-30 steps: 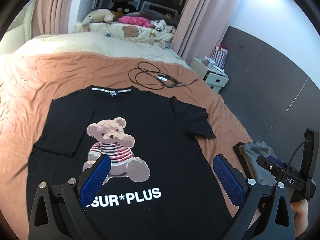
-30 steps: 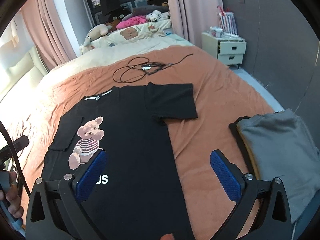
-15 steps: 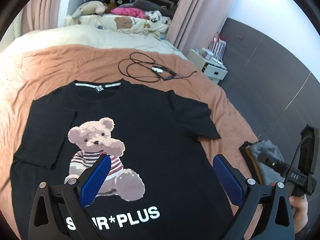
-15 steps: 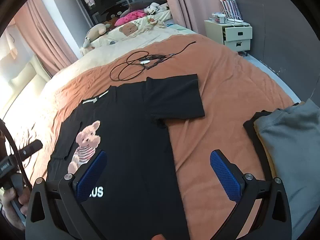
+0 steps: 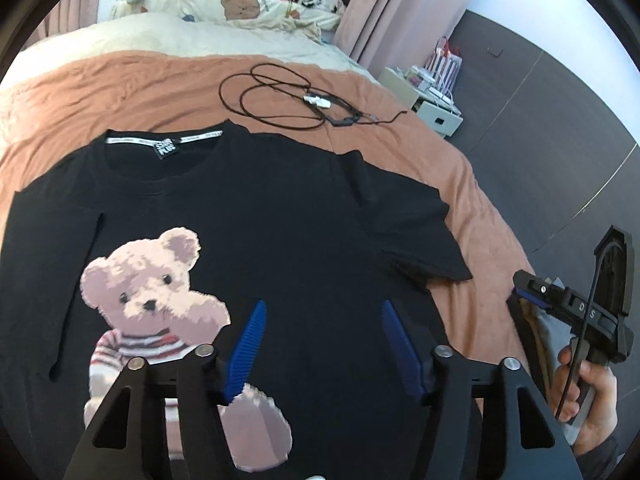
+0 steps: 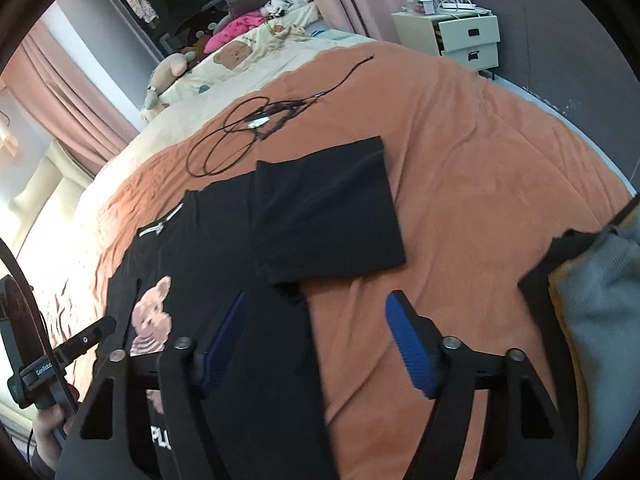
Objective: Fold small clothes
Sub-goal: 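Close both grippers on the opposite side edge near the sleeve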
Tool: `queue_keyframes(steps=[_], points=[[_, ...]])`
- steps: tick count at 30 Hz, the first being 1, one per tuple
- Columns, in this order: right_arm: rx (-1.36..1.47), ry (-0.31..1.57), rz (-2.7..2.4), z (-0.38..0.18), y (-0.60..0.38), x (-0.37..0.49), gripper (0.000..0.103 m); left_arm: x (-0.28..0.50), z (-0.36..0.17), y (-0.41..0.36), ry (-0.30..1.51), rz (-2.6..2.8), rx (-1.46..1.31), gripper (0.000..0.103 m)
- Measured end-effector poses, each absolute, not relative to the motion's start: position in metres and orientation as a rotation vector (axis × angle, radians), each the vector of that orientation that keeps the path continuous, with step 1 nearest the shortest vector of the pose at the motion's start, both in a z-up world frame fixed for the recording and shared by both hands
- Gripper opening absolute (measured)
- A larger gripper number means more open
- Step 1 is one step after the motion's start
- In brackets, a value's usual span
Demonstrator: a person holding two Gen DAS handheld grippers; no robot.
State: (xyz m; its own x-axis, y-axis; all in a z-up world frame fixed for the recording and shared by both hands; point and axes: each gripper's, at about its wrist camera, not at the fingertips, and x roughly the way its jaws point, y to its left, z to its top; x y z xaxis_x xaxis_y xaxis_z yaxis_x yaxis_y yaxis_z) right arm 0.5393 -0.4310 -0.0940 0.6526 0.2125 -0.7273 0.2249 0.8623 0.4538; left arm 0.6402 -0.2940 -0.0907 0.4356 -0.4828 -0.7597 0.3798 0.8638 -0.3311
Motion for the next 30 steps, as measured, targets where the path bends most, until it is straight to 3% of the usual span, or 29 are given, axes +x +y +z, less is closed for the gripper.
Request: queue_keyframes(steps=[3,9,24,26,30], points=[[0.552,0.885,-0.014,-0.104,-0.442,0.556,0.058,0.652,-0.099,-0.305,0.991,-0.527,-0.076,0.046],[0.552,0.900,0.004,-0.123,-0.458,0.593,0.047,0.676,-0.122,-0.323,1.025,-0.529,-0.065,0.037],[0.547,0.924,0.020,-0.167,-0.480,0.668,0.046,0.714,-0.161,-0.369,1.049,-0.596,-0.003,0.028],[0.559,0.905,0.032,-0.168,-0.484,0.673,0.039,0.719,-0.164,-0.371,1.053,-0.594,-0.011,0.028],[0.567,0.879,0.061,-0.171,-0.489,0.677,0.037,0.727,-0.171,-0.377,1.063,-0.592,-0.019,0.022]])
